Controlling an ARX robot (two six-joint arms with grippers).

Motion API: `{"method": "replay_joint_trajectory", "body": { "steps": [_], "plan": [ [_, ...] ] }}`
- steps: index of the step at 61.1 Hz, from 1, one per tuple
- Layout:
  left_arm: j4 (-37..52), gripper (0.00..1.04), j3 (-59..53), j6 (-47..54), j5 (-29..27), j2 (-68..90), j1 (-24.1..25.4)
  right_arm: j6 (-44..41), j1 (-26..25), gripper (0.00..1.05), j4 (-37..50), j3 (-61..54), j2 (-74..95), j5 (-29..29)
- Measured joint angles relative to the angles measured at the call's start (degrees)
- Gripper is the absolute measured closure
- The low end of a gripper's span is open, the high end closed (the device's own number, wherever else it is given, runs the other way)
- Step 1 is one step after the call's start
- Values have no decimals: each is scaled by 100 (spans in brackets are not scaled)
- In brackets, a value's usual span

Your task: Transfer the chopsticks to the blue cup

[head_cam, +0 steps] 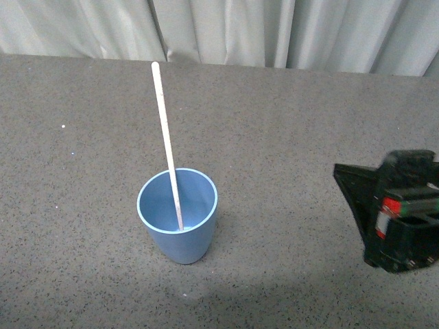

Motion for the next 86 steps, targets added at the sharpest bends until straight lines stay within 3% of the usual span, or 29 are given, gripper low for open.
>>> {"method": "replay_joint_trajectory", "body": {
  "steps": [4, 7, 10, 14, 17, 21, 40, 58, 62, 66, 86],
  "plan": [
    [0, 7, 0, 0, -2, 0, 0, -247, 155, 9, -380, -262, -750, 562],
    [0, 7, 0, 0, -2, 0, 0, -409, 258, 9, -188, -448, -1032, 916],
    [0, 7, 0, 0, -4, 0, 0, -743, 378, 17, 955, -809, -918, 1720],
    [0, 7, 0, 2, 11, 0, 0, -1060, 278, 27, 2229, -1169, -817, 2302],
    [0, 7, 0, 0, 2, -4, 0, -1193, 72, 36, 2616, -1331, -1008, 2326],
    [0, 7, 0, 2, -9, 9, 0, -1292, -170, 47, 2459, -1338, -1493, 2109],
    [0, 7, 0, 0, 0, 4, 0, -1438, -1259, 104, -214, -1333, -4210, 1014],
    [0, 7, 0, 0, 0, 4, 0, -1427, -1845, 104, -1211, -1333, -5292, 433],
    [0, 7, 0, 0, 0, 4, 0, -1429, -2258, 104, -1436, -1333, -5515, -125],
    [0, 7, 0, 0, 2, 4, 0, -1427, -2514, 104, -1613, -1333, -5707, -175],
    [0, 7, 0, 2, 0, 4, 0, -1429, -2549, 104, -2295, -1333, -6389, -234]
  ]
}}
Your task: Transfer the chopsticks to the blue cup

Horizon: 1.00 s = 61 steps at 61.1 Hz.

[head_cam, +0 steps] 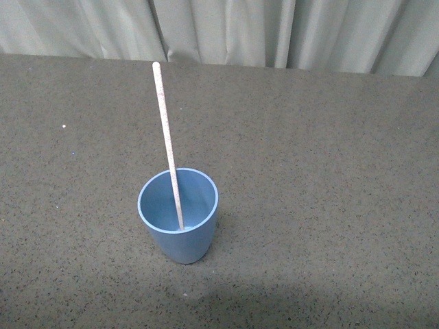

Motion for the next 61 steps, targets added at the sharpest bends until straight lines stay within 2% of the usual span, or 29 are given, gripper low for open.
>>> {"method": "replay_joint_trajectory", "body": {
  "steps": [4, 10, 23, 38, 49, 52, 61],
  "plan": [
    [0, 7, 0, -2, 0, 0, 0, 0, 0, 104, -120, 2, -120, -2],
    [0, 7, 0, -2, -2, 0, 0, -2, 0, 104, -1016, 7, -833, -2],
    [0, 7, 0, -2, 0, -2, 0, -9, 0, 104, -1062, 7, -1025, -4],
    [0, 7, 0, -2, 0, -2, 0, -11, 0, 62, -1062, 7, -1029, -2],
    [0, 7, 0, -2, 0, -2, 0, -11, 0, 17, -1062, 7, -1029, -4],
    [0, 7, 0, -2, 0, -2, 0, -11, 0, 9, -1062, 7, -1029, -2],
    [0, 7, 0, -2, 0, -2, 0, -9, 0, 10, -1062, 7, -1029, -2]
  ]
}}
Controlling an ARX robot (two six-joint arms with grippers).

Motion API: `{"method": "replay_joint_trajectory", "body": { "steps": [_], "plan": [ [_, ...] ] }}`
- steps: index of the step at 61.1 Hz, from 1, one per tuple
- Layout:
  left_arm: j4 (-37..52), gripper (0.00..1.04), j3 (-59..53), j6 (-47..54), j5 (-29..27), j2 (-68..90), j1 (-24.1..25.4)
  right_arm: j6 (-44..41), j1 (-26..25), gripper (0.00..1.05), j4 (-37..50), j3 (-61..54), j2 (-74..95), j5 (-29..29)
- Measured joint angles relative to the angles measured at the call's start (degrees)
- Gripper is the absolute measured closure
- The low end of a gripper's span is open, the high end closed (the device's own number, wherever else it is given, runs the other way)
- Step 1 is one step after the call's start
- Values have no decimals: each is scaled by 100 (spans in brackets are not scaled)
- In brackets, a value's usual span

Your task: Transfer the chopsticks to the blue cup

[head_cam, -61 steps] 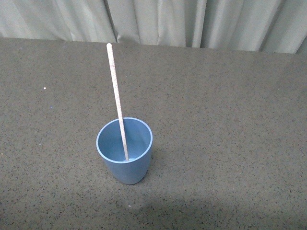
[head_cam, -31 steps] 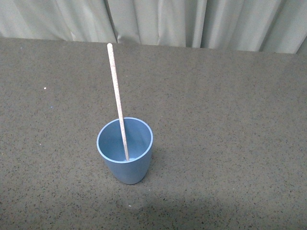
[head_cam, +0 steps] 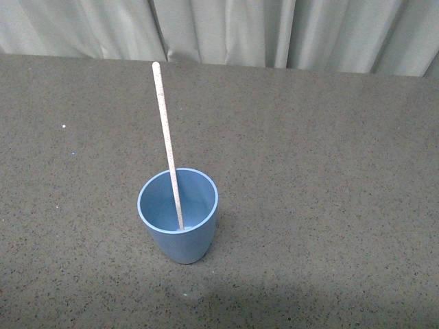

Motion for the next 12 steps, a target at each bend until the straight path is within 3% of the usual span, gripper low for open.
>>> {"method": "replay_joint_trajectory", "body": {
  "steps": [12],
  "plan": [
    [0, 7, 0, 0, 0, 0, 0, 0, 0, 9, 0, 0, 0, 0]
  ]
}}
